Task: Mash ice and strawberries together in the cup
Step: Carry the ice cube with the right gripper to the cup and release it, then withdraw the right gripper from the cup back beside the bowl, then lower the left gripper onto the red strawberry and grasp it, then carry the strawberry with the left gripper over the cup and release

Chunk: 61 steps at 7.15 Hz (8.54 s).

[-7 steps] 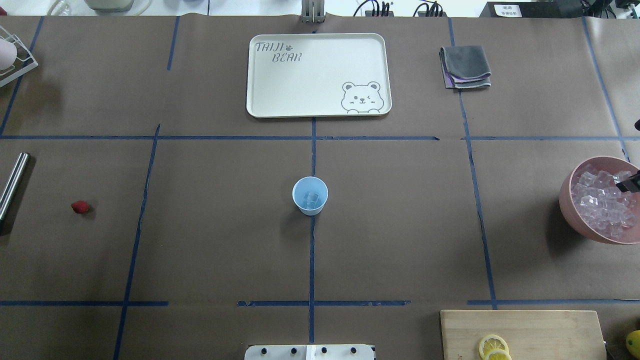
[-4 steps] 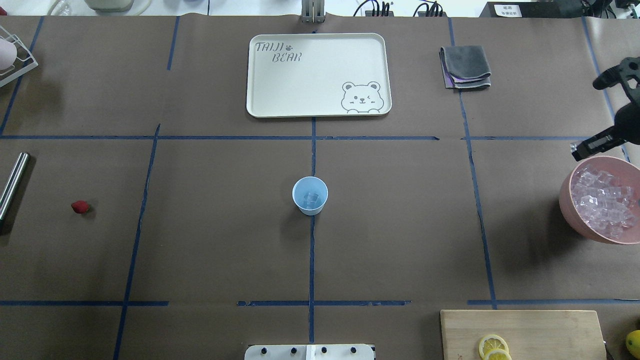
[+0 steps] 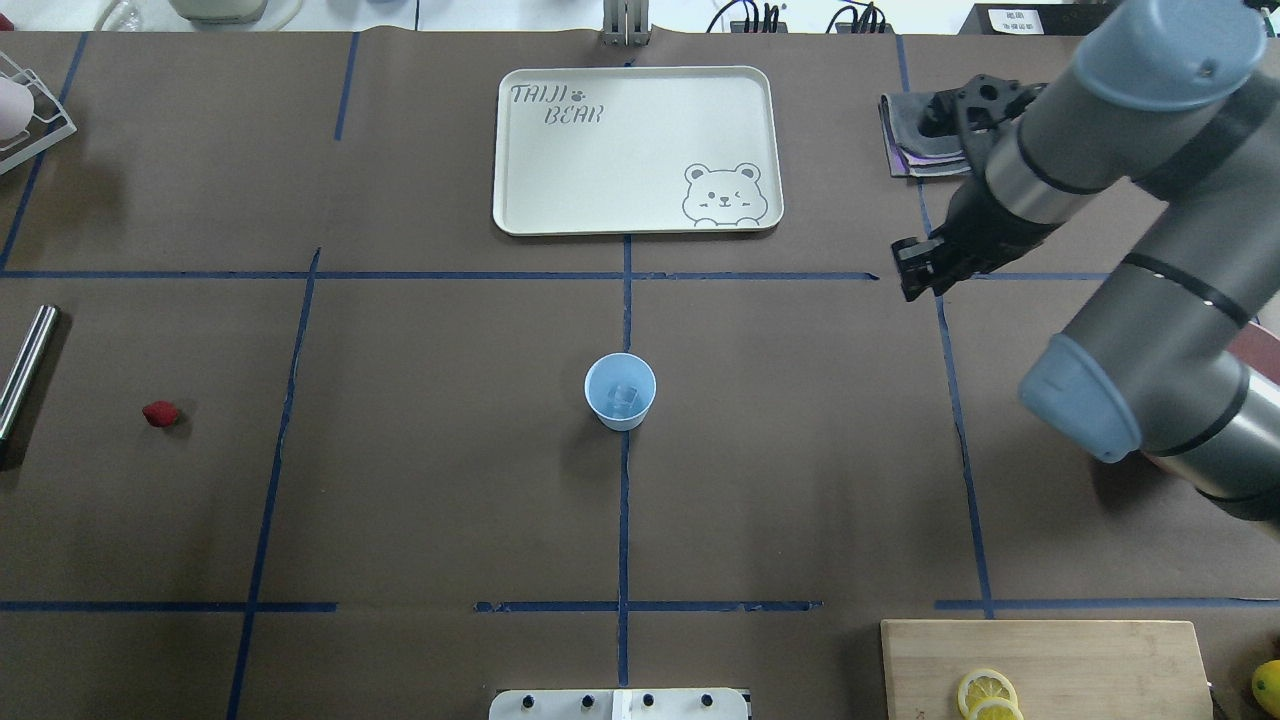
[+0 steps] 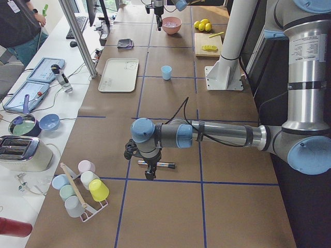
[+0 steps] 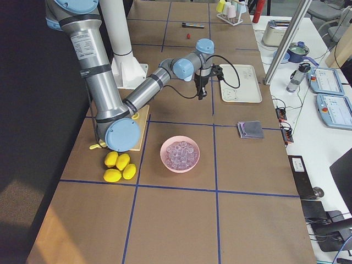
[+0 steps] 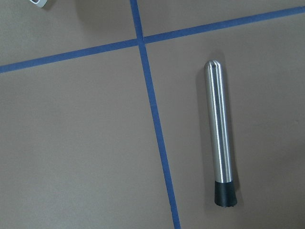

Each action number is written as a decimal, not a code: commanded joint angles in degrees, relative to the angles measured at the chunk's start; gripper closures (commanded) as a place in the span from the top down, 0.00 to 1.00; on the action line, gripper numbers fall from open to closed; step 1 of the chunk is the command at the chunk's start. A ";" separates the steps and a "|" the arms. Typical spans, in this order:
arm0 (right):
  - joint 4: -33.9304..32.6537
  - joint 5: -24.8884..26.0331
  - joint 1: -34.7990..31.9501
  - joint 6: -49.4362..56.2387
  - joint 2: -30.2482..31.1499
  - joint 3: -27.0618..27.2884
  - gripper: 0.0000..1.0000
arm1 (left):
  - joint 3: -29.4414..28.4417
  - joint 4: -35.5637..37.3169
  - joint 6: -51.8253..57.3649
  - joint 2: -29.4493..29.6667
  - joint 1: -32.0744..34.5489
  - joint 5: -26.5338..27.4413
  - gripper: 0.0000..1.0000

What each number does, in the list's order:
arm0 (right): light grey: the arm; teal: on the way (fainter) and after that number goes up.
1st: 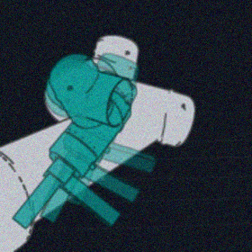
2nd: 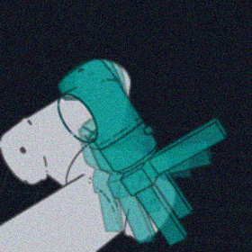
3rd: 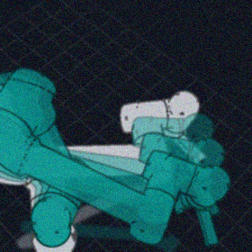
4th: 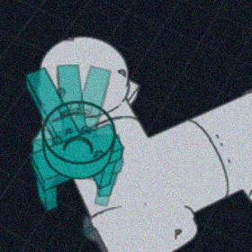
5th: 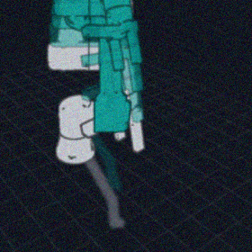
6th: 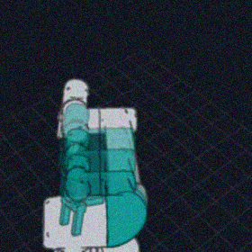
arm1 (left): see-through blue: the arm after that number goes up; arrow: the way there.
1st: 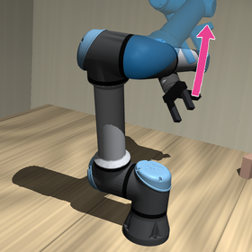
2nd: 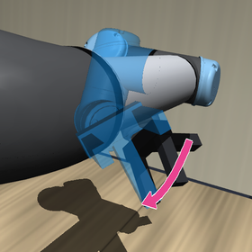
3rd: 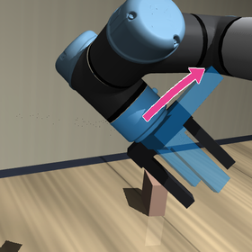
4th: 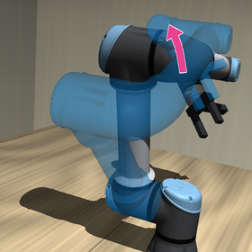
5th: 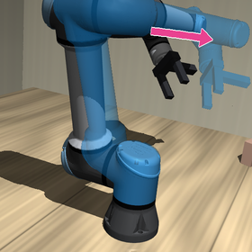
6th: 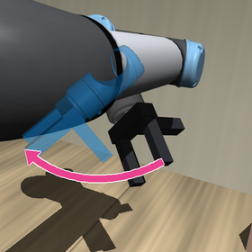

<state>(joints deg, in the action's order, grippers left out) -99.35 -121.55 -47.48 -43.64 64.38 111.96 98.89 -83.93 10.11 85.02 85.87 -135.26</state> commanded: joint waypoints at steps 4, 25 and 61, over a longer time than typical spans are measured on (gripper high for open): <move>-5.15 13.60 17.31 -24.27 -24.44 -14.70 0.00 | -0.01 -0.09 0.00 0.41 -0.09 0.00 1.00; -5.15 -8.00 -37.54 56.55 20.21 -11.24 0.99 | -0.54 -5.02 0.09 5.42 -1.41 -0.09 1.00; -2.34 -9.84 -43.84 55.86 34.23 -8.42 1.00 | 6.28 7.11 -90.66 47.90 -52.62 22.29 0.00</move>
<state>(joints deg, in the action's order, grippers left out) -101.69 -131.43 -91.32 12.26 98.61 103.52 110.43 -77.63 -73.22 125.25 37.42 -116.76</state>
